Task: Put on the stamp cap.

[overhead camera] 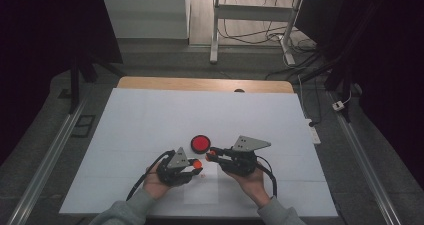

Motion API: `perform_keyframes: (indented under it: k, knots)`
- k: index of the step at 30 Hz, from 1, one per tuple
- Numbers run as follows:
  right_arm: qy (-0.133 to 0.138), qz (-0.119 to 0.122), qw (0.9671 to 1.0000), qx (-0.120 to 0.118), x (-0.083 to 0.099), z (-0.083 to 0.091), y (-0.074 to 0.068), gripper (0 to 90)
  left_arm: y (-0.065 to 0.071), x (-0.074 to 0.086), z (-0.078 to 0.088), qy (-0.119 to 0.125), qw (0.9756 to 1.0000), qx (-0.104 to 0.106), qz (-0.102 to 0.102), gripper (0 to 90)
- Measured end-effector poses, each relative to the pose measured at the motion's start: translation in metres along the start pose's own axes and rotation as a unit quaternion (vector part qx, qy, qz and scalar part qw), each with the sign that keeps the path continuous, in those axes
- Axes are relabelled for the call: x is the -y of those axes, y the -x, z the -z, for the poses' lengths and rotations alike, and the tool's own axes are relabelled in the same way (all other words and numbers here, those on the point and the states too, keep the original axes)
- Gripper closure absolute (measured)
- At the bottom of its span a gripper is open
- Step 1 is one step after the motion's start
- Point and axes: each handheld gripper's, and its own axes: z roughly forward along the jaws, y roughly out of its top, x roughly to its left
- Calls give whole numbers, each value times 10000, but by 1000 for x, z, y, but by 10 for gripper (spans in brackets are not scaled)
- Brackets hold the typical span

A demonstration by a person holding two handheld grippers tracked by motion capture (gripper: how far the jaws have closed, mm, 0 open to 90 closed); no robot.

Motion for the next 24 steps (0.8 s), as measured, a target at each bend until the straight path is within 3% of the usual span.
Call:
perform_keyframes:
  k: [24]
  knots:
    - [-140, 3, 9999, -101, 4, -8, -4, 720, 3, -11, -10, 138, 9998, 156, 47, 649]
